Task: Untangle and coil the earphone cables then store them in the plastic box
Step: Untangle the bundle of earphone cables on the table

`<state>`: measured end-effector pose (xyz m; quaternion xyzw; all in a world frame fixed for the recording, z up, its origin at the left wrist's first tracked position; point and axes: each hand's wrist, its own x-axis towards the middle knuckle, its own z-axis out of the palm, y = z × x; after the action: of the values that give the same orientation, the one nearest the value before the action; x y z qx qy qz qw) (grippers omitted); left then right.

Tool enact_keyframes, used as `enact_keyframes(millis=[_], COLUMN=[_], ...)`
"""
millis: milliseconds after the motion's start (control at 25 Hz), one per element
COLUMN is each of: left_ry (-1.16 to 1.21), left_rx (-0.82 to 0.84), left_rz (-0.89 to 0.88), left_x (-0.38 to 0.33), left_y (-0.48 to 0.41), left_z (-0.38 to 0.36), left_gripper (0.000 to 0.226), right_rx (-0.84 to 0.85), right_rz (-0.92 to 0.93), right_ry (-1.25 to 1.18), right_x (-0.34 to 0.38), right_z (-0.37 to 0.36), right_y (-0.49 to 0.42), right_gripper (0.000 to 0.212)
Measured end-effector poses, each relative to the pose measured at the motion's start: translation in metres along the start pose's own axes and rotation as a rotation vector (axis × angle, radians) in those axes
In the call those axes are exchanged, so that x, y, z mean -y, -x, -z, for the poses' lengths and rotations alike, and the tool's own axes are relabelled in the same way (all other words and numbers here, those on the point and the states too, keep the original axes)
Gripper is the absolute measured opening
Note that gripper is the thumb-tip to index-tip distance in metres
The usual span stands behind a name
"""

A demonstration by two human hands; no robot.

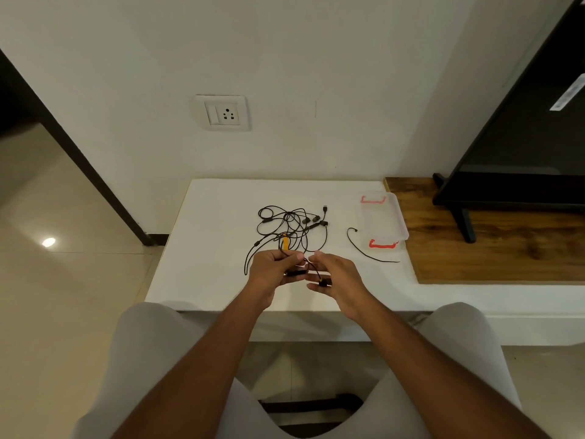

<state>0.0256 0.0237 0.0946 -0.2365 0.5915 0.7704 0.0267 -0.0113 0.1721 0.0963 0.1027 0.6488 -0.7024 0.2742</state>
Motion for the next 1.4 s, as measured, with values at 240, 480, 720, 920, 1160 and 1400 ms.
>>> enact_keyframes(millis=[240, 480, 720, 920, 1160, 1400], left_ry=[0.022, 0.199, 0.415, 0.485, 0.433, 0.392], left_rx=[-0.047, 0.052, 0.178, 0.251, 0.259, 0.268], left_rz=[-0.017, 0.153, 0.285, 0.355, 0.258, 0.228], left_x=[0.001, 0.003, 0.003, 0.002, 0.004, 0.006], left_y=[-0.003, -0.006, -0.006, -0.005, -0.008, -0.01], left_z=[-0.003, -0.002, 0.004, 0.008, 0.007, 0.011], left_gripper=[0.017, 0.03, 0.037, 0.037, 0.038, 0.034], right_rx=[-0.108, -0.204, -0.078, 0.033, -0.127, -0.108], right_rz=[0.256, 0.327, -0.037, -0.117, 0.153, 0.084], right_ry=[0.391, 0.457, -0.175, -0.375, 0.299, 0.062], right_x=[-0.005, -0.005, -0.001, -0.001, -0.006, 0.0], right_z=[-0.002, 0.001, 0.002, 0.001, 0.008, 0.017], right_y=[-0.001, -0.005, -0.006, -0.007, -0.009, -0.011], right_gripper=[0.007, 0.012, 0.011, 0.014, 0.018, 0.009])
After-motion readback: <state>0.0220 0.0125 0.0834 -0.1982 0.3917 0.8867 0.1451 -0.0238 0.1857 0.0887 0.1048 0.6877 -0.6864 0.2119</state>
